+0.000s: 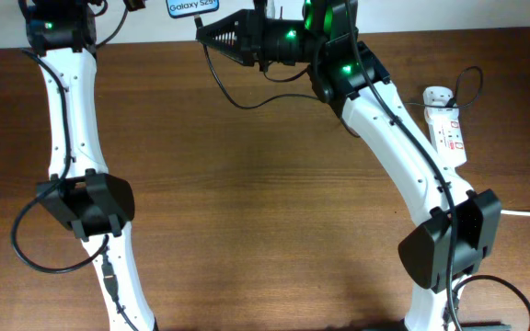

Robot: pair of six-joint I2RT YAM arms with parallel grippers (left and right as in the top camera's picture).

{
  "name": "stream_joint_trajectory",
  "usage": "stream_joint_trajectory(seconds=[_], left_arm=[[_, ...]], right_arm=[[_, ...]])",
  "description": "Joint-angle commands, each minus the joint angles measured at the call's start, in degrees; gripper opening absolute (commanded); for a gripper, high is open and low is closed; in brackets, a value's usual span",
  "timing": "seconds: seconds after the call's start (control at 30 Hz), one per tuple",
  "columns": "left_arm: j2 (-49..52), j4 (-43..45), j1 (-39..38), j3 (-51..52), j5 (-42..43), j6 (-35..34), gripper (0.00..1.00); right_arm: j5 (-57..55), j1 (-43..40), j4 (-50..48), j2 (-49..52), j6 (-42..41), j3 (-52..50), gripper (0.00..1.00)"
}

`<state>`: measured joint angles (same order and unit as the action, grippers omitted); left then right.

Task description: Plug charger to phone and switch on socket

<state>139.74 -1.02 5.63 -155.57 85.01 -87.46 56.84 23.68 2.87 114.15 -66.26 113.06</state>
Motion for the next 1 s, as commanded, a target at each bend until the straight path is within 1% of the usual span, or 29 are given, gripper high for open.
stream_joint_trajectory(seconds=[0.0,0.53,0.7,0.87,0.93,0.97], left_arm=[[-0.57,0.57,-0.39,-0.96,1.14,0.52,0.0],[-0.57,0.55,-1.14,-0.96,2.25,0.52,0.0],[-0.57,0.57,-1.16,-0.96,2.49,1.7,0.0],[-0.57,0.5,-1.4,-0.96,4.87,1.81,0.0],[-0.57,0.5,-1.42,-0.96,5.03,1.81,0.0],[-0.57,0.5,-1.4,-0.96,4.81,1.81,0.0]], right_arm=[[-1.62,-0.09,-0.81,-0.42,-0.28,0.63,0.04],[-4.48,-0.13,-0.79,-0.42,-0.28,0.63,0.04],[-5.55,-0.13,-1.9,-0.42,-3.3,0.63,0.04],[-6.23,-0.48,-1.88,-0.42,-3.21,0.63,0.04],[-5.2,-0.57,-1.9,-0.42,-3.04,0.63,0.05],[-4.5,-0.57,-1.86,-0.42,-3.02,0.63,0.09]])
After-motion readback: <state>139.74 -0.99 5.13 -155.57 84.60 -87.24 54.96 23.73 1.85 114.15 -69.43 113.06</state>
